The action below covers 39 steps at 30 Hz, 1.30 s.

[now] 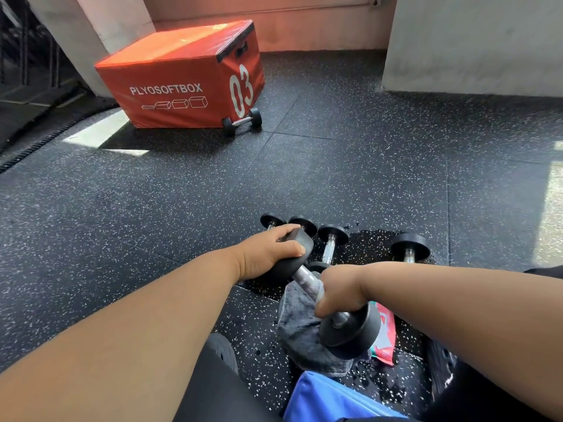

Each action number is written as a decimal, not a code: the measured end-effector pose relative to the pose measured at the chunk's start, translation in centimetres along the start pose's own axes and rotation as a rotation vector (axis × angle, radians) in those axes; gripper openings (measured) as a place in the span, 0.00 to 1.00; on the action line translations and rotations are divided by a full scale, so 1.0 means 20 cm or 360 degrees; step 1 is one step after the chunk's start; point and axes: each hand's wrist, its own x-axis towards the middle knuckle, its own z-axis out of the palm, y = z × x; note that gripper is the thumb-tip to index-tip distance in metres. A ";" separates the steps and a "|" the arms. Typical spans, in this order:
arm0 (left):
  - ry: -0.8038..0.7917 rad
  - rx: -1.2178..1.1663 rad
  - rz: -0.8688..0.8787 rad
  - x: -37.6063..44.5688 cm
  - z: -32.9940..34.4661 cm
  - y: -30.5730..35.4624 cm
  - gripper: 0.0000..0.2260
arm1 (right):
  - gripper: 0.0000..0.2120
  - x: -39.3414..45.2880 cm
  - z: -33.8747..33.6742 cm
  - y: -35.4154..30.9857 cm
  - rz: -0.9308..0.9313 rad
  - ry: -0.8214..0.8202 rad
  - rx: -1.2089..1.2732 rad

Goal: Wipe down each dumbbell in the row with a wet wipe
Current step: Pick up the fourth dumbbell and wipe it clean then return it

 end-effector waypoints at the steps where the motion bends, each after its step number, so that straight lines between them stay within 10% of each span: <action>1: 0.0019 -0.0027 -0.0011 0.00 0.00 0.00 0.27 | 0.16 -0.01 0.01 -0.02 0.0038 0.0103 -0.0139; 9: 0.0127 -0.0171 -0.0190 0.01 0.03 0.00 0.13 | 0.19 0.01 0.11 -0.01 0.0145 0.0605 -0.0386; 15: 0.0082 -0.0178 -0.0084 -0.01 0.03 -0.01 0.14 | 0.21 0.08 0.08 0.07 0.0055 0.0218 0.0306; 20: 0.0002 0.0018 0.0034 0.00 0.02 -0.02 0.40 | 0.09 0.07 0.05 0.10 -0.0105 -0.0006 0.0689; 31: -0.0062 0.0038 0.0078 -0.01 0.01 0.00 0.44 | 0.08 0.06 0.09 0.13 -0.0168 -0.0452 0.0216; 39: -0.0040 0.0032 0.0054 0.00 0.00 -0.03 0.44 | 0.18 0.04 0.14 0.10 0.0000 0.0225 -0.0003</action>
